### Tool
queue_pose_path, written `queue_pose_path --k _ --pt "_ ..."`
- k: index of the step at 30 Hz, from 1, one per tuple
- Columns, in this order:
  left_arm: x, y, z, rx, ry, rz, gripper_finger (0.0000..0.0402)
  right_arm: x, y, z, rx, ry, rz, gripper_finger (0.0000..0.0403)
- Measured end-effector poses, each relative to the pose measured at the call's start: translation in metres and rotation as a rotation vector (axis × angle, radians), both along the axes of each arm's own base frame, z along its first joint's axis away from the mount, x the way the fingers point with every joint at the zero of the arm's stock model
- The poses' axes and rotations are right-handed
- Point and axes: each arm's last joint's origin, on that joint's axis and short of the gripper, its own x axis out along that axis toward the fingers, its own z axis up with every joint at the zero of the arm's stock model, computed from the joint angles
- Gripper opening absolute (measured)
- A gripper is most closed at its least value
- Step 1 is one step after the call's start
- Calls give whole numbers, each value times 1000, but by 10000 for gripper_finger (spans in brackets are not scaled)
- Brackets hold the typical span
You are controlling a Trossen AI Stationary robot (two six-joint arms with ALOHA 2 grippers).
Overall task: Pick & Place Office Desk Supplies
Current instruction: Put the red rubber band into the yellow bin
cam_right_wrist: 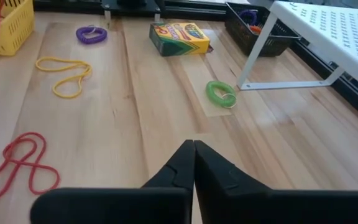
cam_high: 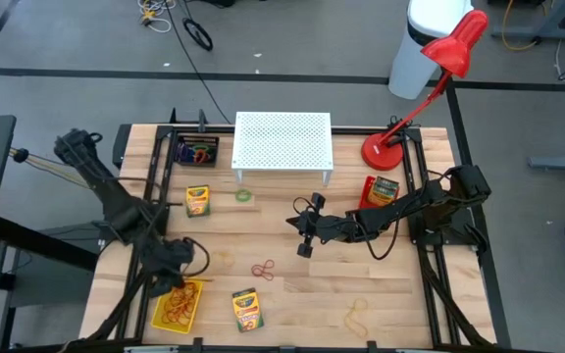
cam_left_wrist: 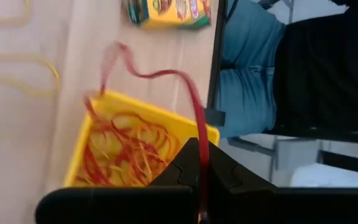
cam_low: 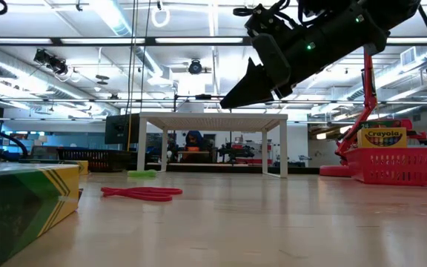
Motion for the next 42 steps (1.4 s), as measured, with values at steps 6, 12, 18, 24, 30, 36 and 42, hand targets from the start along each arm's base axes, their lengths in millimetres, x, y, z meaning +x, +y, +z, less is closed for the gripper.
queue_pose_path --k 6,12,18,24,30,36,42 --pt "-16 -11 -8 -56 117 52 4 0 0 0 -6 -1 3 9" --pt "-29 -20 -12 -93 168 97 4 0 0 0 -17 2 9 10" --pt "-33 -26 -14 -105 190 137 4 0 0 0 -18 3 11 6" --pt "-34 -36 -26 -81 312 134 4 0 0 0 -19 4 13 10" --pt "-31 -46 -33 -104 391 95 6 0 0 0 -19 4 14 5" --pt "-30 -48 -31 -150 400 119 10 0 0 0 -19 4 14 10" --pt "-31 -46 -29 -175 434 166 31 0 0 0 -23 5 16 5"
